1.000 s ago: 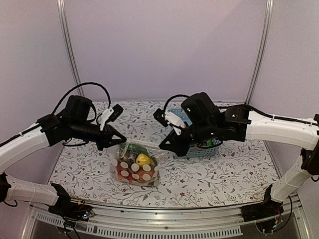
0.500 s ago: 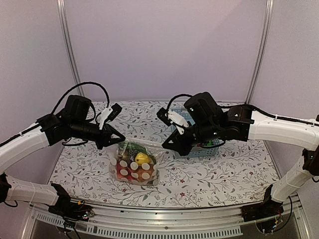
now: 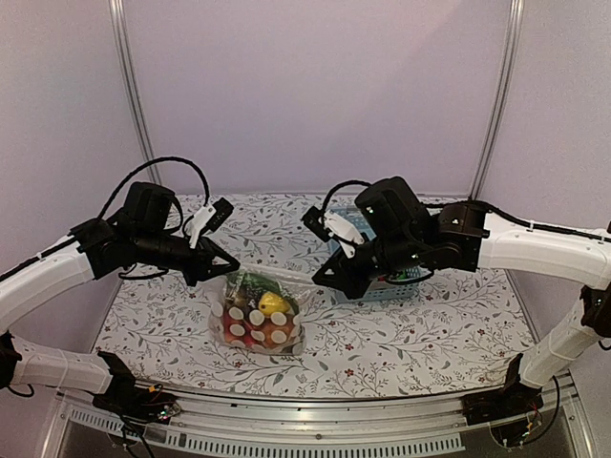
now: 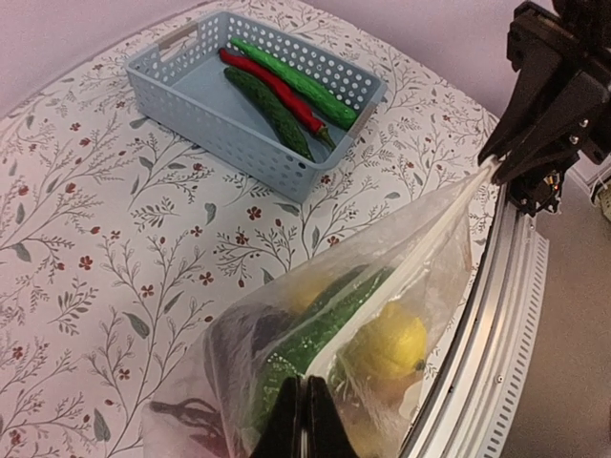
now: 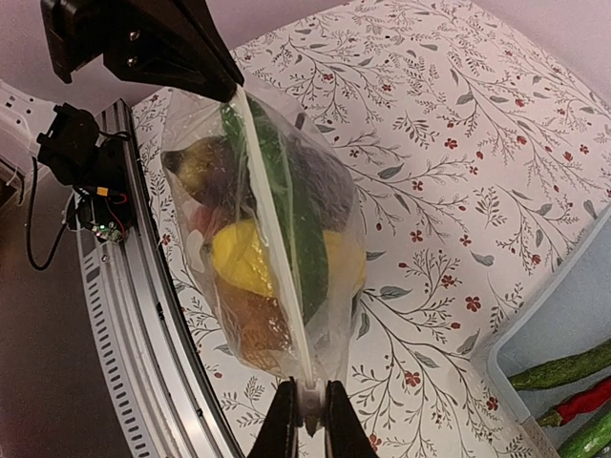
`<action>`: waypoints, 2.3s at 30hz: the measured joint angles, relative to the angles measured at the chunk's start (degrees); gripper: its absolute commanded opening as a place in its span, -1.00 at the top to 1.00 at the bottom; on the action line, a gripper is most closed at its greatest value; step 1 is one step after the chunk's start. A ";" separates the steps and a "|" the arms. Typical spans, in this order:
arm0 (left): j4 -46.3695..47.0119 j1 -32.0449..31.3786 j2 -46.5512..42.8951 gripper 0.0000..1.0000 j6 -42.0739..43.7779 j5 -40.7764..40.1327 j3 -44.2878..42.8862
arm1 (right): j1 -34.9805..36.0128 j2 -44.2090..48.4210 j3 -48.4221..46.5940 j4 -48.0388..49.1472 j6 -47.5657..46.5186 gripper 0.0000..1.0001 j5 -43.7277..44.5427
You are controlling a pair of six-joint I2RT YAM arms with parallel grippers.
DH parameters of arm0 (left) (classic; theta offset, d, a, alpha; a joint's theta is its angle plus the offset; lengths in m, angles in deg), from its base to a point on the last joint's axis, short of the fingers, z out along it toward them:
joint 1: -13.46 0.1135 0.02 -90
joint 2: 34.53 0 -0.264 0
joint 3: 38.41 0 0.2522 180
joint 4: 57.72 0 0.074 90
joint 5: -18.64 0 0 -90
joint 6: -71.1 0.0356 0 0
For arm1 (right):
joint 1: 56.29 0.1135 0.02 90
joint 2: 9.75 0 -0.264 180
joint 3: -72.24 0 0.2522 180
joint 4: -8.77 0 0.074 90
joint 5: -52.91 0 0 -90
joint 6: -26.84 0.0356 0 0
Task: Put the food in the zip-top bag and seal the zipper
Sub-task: Zip the zipper on the zipper food storage bag, then place the zipper food storage bag at the center of the board.
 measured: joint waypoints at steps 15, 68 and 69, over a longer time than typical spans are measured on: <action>-0.02 0.00 0.00 1.00 0.00 -0.63 0.00 | -0.04 0.42 0.20 0.02 0.17 0.97 0.00; 15.63 5.25 5.33 0.09 -17.75 -11.37 -0.44 | -18.03 13.60 15.41 2.03 19.54 -0.87 17.09; 15.72 5.27 5.07 -0.05 -18.51 -11.56 -0.44 | -18.03 13.60 15.43 2.03 19.52 -0.87 17.14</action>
